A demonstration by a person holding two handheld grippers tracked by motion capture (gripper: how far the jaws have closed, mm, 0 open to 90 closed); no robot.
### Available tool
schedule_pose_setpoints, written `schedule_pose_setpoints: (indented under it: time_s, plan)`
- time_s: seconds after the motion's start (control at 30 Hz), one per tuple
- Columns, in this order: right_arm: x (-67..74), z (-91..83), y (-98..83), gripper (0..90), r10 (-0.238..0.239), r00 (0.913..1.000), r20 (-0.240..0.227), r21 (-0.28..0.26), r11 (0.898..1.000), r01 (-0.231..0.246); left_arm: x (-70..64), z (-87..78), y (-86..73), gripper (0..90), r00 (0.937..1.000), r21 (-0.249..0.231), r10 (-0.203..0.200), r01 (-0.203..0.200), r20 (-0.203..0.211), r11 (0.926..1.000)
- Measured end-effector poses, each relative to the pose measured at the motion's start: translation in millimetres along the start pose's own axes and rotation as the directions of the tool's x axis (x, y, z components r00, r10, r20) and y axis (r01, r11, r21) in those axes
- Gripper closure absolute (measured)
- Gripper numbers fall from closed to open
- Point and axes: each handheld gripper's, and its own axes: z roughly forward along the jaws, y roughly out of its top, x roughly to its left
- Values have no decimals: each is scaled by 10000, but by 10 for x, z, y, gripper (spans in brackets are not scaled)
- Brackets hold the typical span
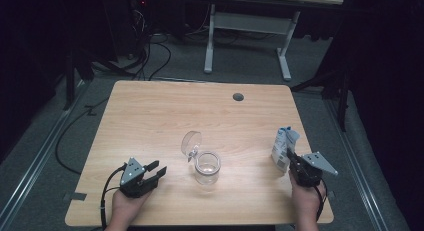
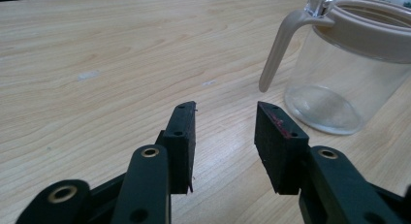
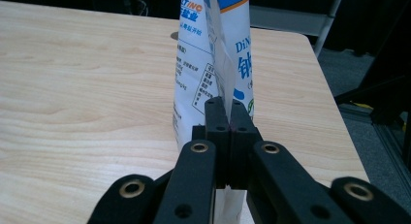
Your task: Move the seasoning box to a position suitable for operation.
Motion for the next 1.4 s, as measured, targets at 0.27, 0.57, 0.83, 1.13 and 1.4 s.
schedule_pose_setpoints:
  time_s: [0.27, 0.57, 0.83, 1.13, 1.4]
  plan:
    - [141, -77, 69, 900, -65, 9983, -587, -133, 9999, 58, -26, -20, 10, 598, 9997, -319, 74, -66, 241, 9995]
    - [393, -152, 185, 900, 118, 9881, -1534, -22, 9999, -122, -47, -35, 42, 588, 9982, -423, 259, -236, 532, 9988]
    - [643, -158, 433, 900, 166, 9742, -2250, 998, 9950, 61, -69, -89, 53, 589, 9950, -622, 125, -63, 994, 9980]
    - [846, -114, 536, 900, -159, 9614, -2747, 1942, 9783, 716, -250, -57, 2, 589, 9843, -546, 720, -640, 1612, 9965]
    - [827, -157, 611, 900, -726, 9491, -3065, 3049, 9371, 1702, -319, -15, -6, 578, 9815, -597, 725, -628, 1773, 9962]
